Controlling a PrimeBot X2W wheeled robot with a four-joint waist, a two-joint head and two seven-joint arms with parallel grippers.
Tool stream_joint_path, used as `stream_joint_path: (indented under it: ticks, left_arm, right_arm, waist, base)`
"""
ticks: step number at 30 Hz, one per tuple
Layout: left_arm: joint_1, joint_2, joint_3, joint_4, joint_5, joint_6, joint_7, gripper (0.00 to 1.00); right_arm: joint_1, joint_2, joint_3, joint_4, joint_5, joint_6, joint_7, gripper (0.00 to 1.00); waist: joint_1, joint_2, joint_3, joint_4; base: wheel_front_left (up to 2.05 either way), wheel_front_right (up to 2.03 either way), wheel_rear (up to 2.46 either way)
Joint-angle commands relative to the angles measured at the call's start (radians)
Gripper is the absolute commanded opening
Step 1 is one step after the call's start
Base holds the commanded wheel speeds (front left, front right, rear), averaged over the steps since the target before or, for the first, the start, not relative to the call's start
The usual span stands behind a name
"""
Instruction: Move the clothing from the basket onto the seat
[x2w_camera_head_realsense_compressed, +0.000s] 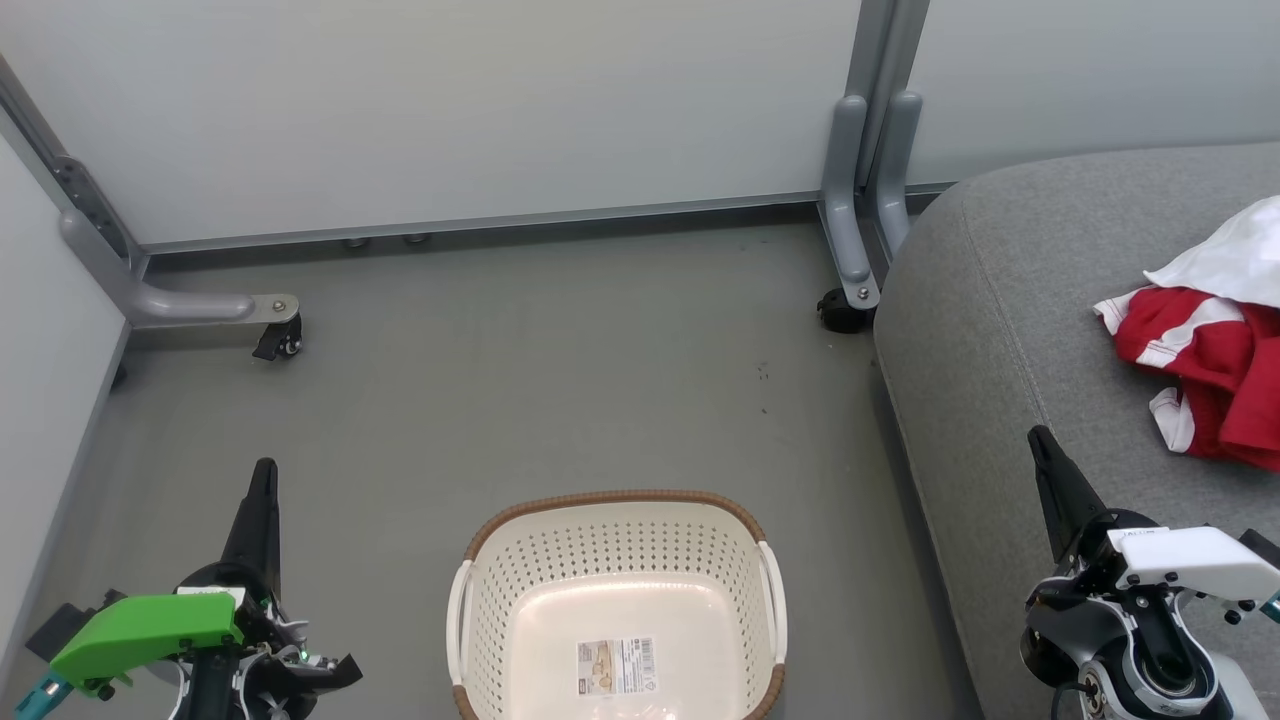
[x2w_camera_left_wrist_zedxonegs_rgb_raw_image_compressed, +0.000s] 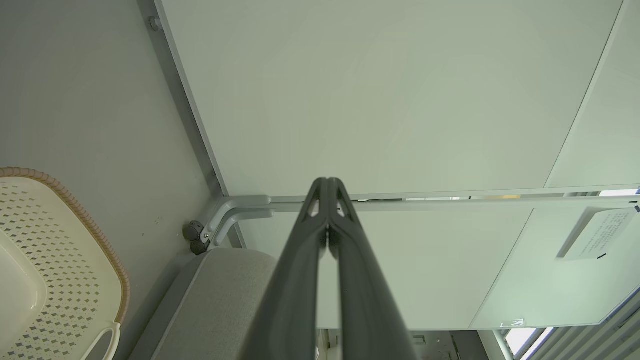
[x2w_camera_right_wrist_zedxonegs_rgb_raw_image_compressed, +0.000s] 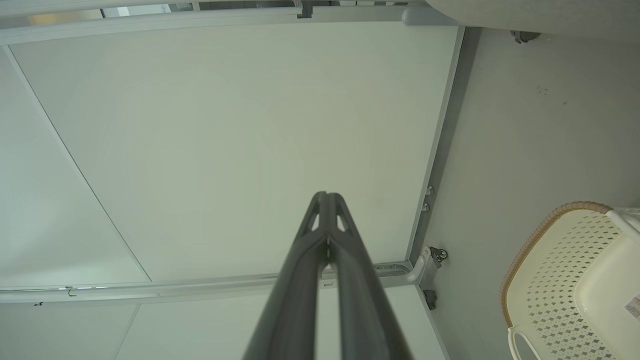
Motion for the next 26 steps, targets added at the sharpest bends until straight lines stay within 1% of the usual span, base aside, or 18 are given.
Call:
stream_joint_path:
  ticks: [1,26]
  left_arm:
    - [-0.011,0.0,0.002,0.001,-0.003,-0.005,0.003,0.0]
    - [-0.011,0.0,0.002,0.001,-0.004,-0.005,0.003,0.0]
  right_arm:
    - [-0.008,0.003,-0.003,0.002,-0.003,0.001,0.004,0.0]
    - [-0.008,0.007,-0.01,0.003,-0.011,0.001,0.01,0.0]
  waist:
    - [0.0,0.0,0.0,0.0]
    - [0.0,0.0,0.0,0.0]
  base:
    - [0.0,0.0,0.0]
    - [0.0,0.0,0.0]
